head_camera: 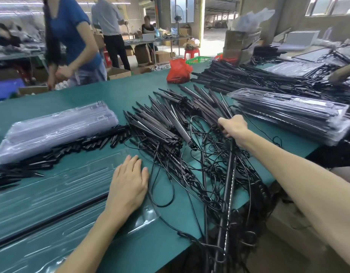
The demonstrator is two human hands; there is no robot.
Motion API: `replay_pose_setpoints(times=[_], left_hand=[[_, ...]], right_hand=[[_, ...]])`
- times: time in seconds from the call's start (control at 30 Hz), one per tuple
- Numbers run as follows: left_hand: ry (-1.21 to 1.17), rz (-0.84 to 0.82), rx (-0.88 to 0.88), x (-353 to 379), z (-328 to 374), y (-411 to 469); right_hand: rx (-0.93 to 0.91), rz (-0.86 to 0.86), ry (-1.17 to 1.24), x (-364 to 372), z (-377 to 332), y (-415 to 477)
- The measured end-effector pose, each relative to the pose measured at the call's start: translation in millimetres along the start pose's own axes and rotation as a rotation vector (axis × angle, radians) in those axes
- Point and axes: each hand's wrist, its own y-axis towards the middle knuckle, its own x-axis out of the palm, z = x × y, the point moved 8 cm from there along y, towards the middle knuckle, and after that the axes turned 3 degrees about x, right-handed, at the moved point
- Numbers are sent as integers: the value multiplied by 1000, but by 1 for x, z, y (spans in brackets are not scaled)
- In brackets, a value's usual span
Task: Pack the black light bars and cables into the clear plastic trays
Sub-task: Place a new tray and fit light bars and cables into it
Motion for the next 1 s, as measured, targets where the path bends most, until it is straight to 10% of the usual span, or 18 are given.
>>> replay_pose_setpoints(times=[0.57,1.0], left_hand=[[-72,21,-17,-3,0,0],[-290,282,155,-47,26,-16]], right_hand=[[-8,-113,678,-48,-36,-60],[-293,-399,725,-62,-106,-148]])
